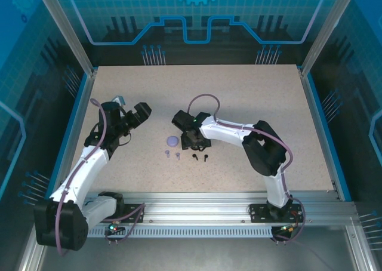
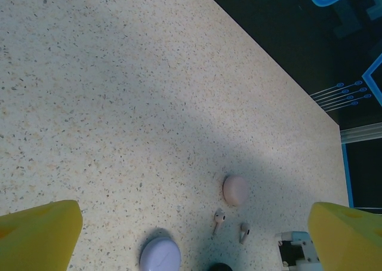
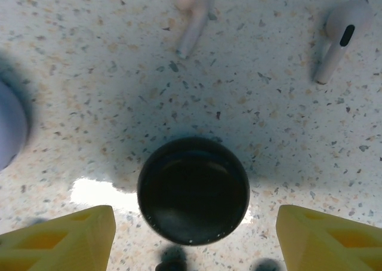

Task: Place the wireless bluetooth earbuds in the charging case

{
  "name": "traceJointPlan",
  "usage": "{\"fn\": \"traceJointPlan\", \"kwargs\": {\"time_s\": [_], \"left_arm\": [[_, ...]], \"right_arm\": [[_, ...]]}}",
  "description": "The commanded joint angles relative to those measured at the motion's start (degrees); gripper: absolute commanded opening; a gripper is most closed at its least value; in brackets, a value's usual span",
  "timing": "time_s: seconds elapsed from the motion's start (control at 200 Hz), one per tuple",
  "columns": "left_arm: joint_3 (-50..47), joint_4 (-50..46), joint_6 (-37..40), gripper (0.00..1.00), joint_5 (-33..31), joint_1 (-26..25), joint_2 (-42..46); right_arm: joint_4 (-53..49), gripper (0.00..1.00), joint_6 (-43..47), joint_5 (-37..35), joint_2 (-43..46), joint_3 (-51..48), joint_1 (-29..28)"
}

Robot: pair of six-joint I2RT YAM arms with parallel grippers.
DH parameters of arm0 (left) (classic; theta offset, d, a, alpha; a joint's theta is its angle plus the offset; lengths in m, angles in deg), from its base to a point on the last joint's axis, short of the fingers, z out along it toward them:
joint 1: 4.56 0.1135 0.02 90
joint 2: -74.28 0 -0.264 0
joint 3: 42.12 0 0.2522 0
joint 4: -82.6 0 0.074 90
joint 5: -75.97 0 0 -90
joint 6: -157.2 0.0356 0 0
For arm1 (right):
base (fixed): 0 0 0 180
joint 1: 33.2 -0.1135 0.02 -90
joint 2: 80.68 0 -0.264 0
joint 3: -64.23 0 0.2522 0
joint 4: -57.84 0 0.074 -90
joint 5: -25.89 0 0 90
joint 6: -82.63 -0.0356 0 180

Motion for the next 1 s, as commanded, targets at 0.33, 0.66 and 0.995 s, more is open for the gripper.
{"fn": "traceJointPlan", "kwargs": {"time_s": [0.33,0.66,0.995], "left_arm": [[-0.21,1.08,-1.14,0.99,2.55,-0.67,-0.59],[-0.2,1.09,-0.97,0.99,2.83,-1.24,-0.77],[-0.29,1.16,-1.24,0.99,2.91,-1.77,-0.38]], "right_arm": [[0.34,0.67,-1.76,-0.66,-3.54,2.05,1.55],[0.96,0.61,-3.07,0.19,-6.09,3.0,1.4],[2.0,0.48,-4.39,0.62,-5.95,1.81,0.64]]}}
